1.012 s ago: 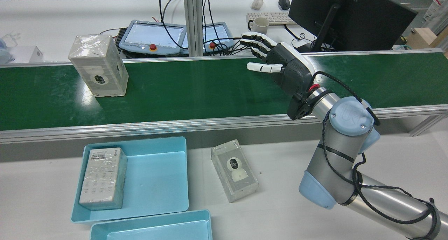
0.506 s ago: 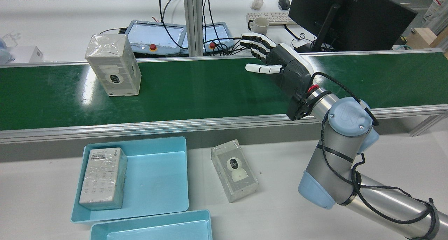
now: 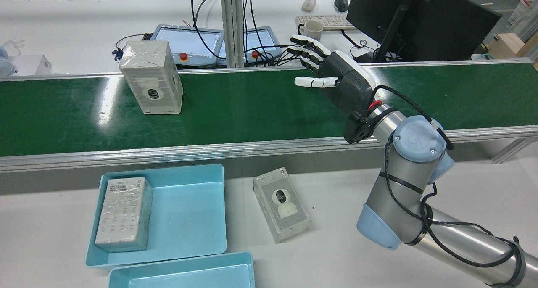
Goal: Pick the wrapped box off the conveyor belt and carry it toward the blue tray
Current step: 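Hold the right hand open above the belt as the wrapped box approaches, then lower the open right hand toward the white wrapped box on the belt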
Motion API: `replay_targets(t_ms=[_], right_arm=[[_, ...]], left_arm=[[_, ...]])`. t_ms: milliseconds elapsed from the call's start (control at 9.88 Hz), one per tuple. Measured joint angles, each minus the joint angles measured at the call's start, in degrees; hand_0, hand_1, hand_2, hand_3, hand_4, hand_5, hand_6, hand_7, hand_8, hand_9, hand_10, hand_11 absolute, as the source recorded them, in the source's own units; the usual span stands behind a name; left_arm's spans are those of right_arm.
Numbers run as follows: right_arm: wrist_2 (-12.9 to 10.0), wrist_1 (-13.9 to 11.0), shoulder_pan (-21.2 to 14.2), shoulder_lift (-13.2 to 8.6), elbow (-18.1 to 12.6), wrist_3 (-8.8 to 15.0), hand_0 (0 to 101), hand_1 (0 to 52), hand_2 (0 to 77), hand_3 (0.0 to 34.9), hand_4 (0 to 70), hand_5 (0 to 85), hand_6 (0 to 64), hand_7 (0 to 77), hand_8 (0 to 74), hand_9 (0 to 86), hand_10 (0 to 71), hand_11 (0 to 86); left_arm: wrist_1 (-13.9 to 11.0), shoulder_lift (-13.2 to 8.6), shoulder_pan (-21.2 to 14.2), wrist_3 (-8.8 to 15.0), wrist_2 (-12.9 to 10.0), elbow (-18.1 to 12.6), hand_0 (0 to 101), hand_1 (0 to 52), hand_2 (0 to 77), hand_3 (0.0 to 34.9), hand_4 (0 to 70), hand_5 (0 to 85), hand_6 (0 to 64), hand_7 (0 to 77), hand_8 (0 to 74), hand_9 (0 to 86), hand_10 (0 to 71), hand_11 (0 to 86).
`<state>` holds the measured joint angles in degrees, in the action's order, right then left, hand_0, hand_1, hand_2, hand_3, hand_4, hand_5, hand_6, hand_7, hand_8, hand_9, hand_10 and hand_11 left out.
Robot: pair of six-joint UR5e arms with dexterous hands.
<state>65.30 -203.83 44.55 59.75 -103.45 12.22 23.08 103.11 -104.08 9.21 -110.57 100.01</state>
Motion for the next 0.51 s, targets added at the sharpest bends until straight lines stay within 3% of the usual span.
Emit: replay_targets(t_ms=[202, 506], right_arm=[[0.0, 0.2, 0.3, -1.1, 1.0, -0.1, 40, 9.3, 13.1, 30.1, 3.8, 18.5, 0.0, 13.6, 0.0, 1.6, 3.8, 7.1], [0.1, 1.4, 0.6, -3.6, 3.9, 0.0, 40, 9.3, 13.1, 30.1, 2.2, 18.5, 0.0, 13.6, 0.0, 1.6, 3.8, 7.1]], left_arm=[[0.0, 0.0, 0.0, 0.0, 0.0, 0.0, 0, 0.0, 0.5, 0.0, 0.5, 0.5, 0.0, 0.5, 0.5, 0.0, 0.5, 0.0], [0.0, 0.0, 0.0, 0.0, 0.0, 0.0, 0, 0.0, 1.1, 0.0, 0.0, 0.5, 0.5, 0.5, 0.0, 0.5, 0.5, 0.0]])
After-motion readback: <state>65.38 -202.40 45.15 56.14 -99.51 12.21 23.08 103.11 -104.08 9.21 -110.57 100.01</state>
